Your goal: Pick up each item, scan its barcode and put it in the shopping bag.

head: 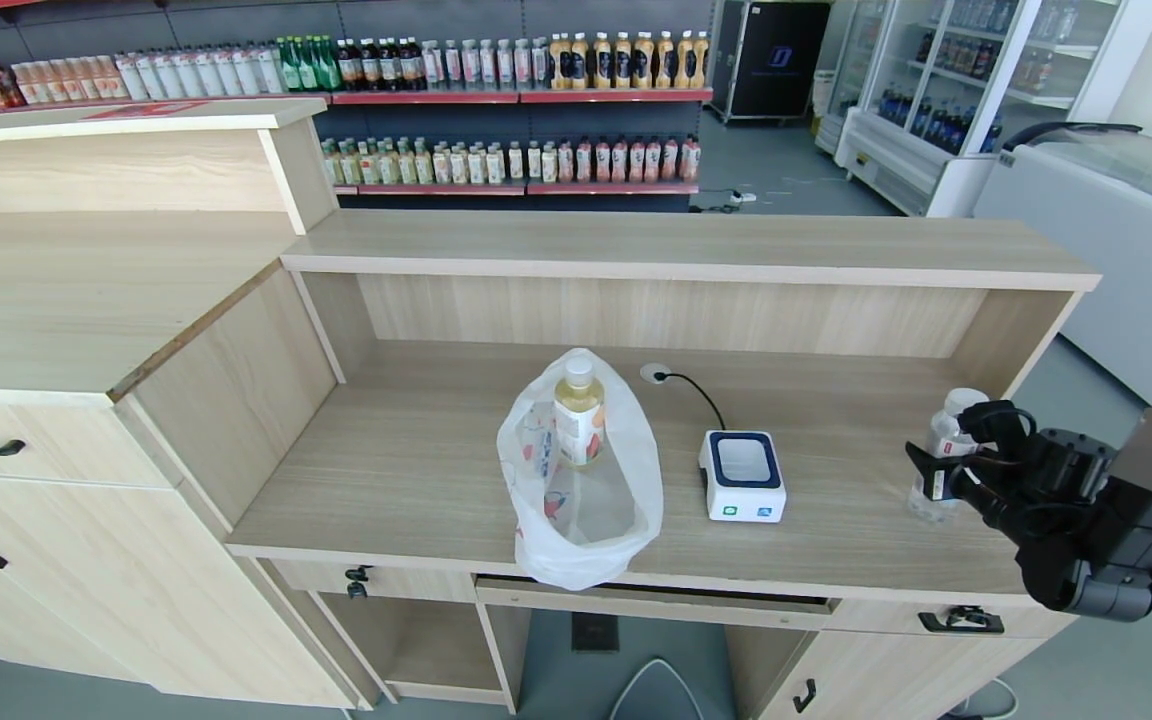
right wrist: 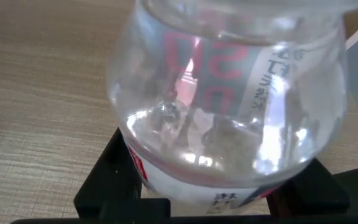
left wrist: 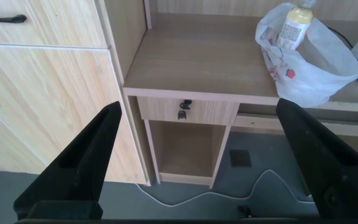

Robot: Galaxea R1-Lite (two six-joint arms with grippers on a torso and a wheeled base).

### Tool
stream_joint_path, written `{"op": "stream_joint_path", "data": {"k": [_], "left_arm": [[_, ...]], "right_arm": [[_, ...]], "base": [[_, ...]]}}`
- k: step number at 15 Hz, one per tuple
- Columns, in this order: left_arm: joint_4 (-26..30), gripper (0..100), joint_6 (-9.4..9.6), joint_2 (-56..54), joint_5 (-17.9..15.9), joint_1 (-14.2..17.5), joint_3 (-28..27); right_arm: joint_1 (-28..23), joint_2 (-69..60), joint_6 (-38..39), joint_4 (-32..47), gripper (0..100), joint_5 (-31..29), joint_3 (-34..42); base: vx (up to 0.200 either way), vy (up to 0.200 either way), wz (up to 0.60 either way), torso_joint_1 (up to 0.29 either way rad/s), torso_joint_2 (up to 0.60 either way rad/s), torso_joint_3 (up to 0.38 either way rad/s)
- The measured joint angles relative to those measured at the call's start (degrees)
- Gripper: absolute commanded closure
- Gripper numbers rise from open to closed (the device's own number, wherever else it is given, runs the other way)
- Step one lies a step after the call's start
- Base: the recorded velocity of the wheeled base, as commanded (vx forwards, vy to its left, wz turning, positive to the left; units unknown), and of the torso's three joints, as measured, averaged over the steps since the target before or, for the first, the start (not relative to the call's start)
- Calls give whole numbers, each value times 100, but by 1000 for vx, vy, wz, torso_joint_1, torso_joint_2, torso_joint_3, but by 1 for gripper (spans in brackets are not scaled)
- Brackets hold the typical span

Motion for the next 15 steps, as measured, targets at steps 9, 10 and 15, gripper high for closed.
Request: {"op": "stream_joint_path", "data": {"k": [9,10,15], "left_arm": [[0,0,0,0,0,-2,0],[0,0,0,0,0,0,0],[0,0,0,0,0,-2,0]], "right_arm": [[1045,-2929,2473,4031,100,542,-276],[1309,-3432,2823,4743,100,785,-417],[2285,-5366,3467,6418,100,1913,-675]], "base": [[0,0,0,0,0,0],[0,0,0,0,0,0],[0,0,0,0,0,0]]}}
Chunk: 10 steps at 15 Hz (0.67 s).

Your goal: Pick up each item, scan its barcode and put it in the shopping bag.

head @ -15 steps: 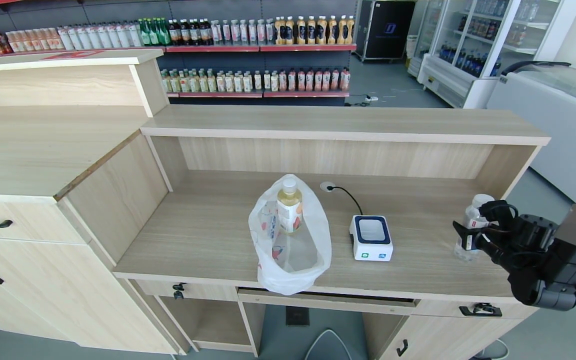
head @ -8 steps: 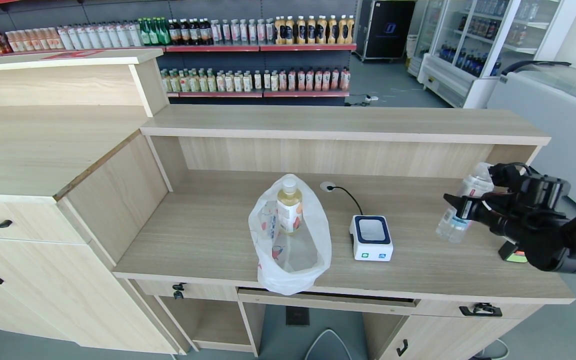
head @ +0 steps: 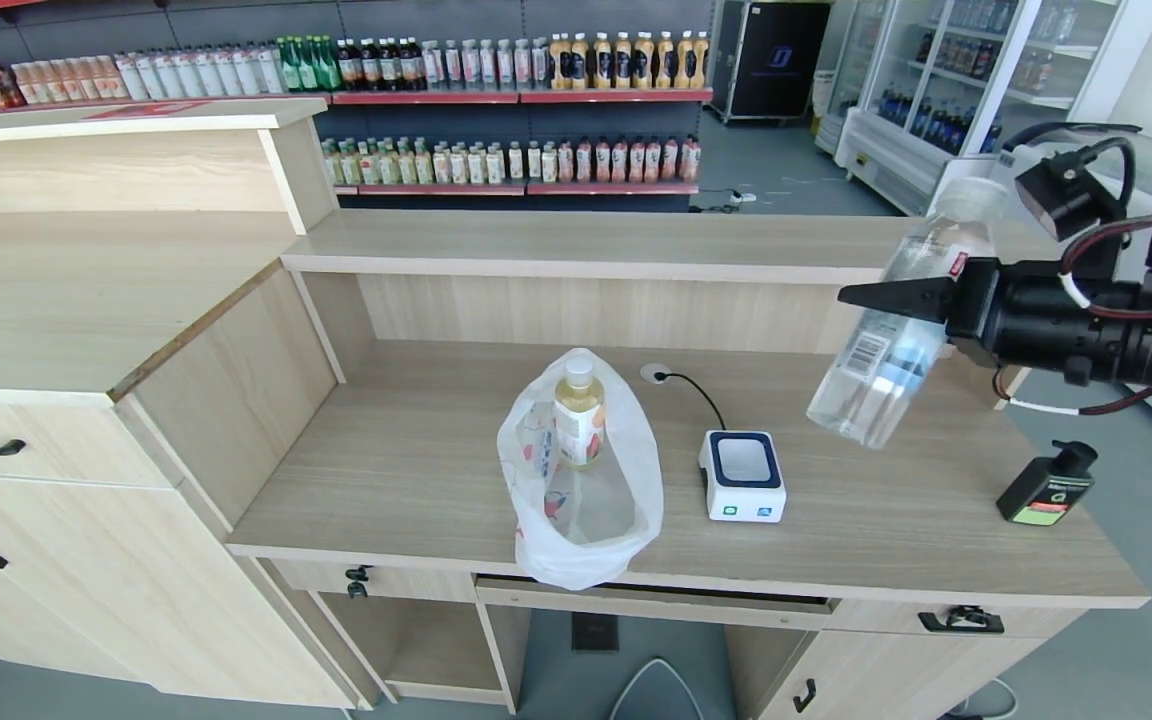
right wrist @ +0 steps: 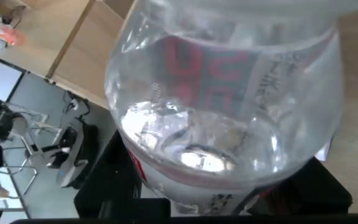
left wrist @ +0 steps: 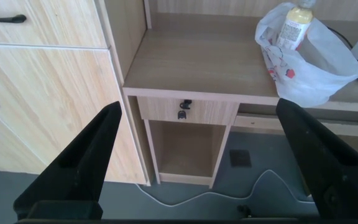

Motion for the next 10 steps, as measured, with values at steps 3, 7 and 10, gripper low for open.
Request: {"op": "stream_joint_path", "data": {"k": [3,7,10], "left_arm": [[0,0,0,0,0,0,0],[0,0,2,0,0,2,0],[0,0,0,0,0,0,0]], "right_arm": [[589,-984,21,666,100,560,129],[1275,-1775,2,972,100,736,366],[1791,-2029,-179,1042,100,740,366]], "base": [[0,0,0,0,0,0],[0,0,0,0,0,0],[0,0,0,0,0,0]]}}
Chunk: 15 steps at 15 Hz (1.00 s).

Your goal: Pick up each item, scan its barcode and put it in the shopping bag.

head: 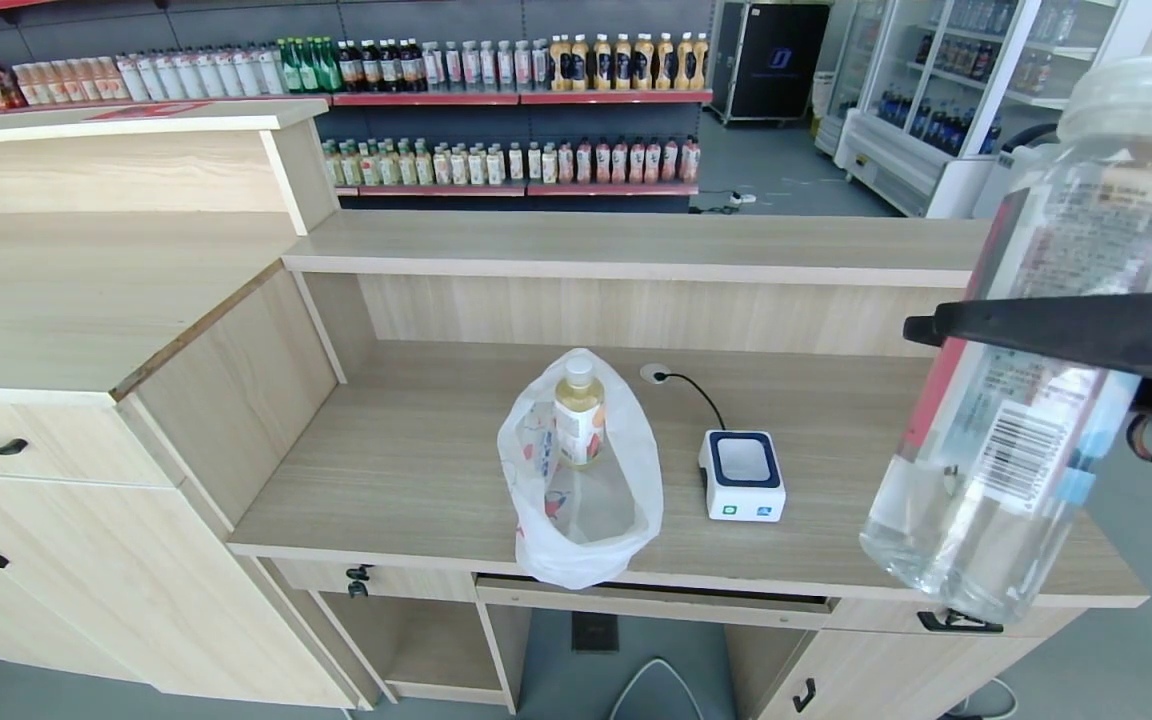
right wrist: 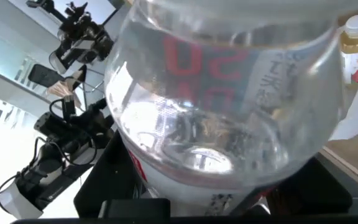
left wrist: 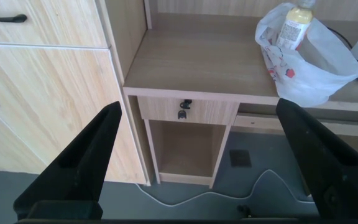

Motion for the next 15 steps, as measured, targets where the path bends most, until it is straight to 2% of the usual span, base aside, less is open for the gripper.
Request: {"op": "stream_joint_path", "data": {"k": [4,9,15], "left_arm": [[0,0,0,0,0,5,0],[-2,0,0,0,-2,2,0],[0,0,0,0,0,2,0]], "right_arm": [[463,-161,-128,15,100,2,67],[502,-507,-130,173,100,7,447],[483,-633,-117,162,100,29,475]], "base": [[0,0,0,0,0,0],[0,0,0,0,0,0],[0,0,0,0,0,0]]}}
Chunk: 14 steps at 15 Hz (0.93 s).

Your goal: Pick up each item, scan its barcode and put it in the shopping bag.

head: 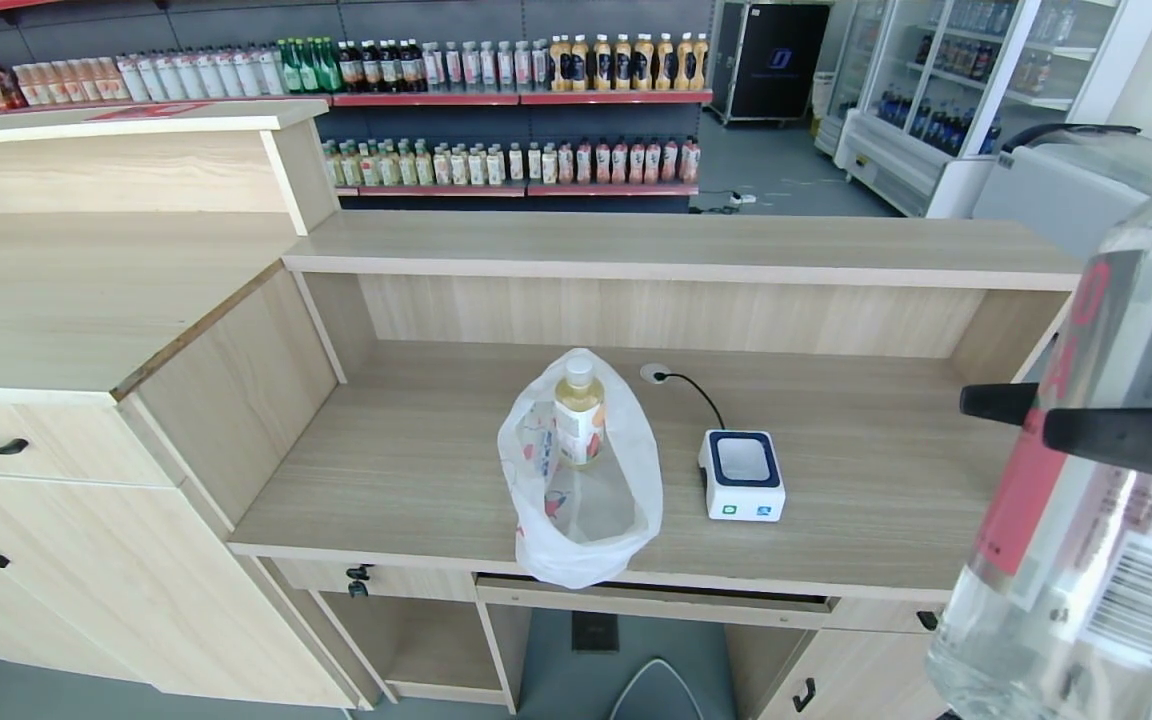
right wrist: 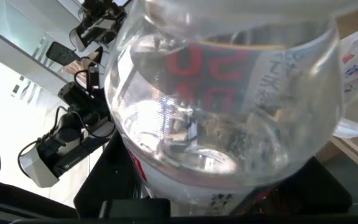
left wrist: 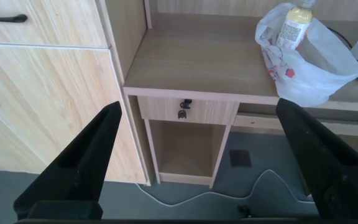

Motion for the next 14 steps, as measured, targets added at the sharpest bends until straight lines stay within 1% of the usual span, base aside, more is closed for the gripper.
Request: {"op": "stream_joint_path", "data": {"k": [3,7,14], "left_arm": [[0,0,0,0,0,0,0],[0,0,0,0,0,0,0],[0,0,0,0,0,2,0]], "right_arm": [[0,56,-22,-26,100,0,10],[5,179,-517,-17,100,9,2],[6,252,-485,24,100,624,-78]], "base": [[0,0,0,0,0,0],[0,0,0,0,0,0],[0,0,0,0,0,0]]}}
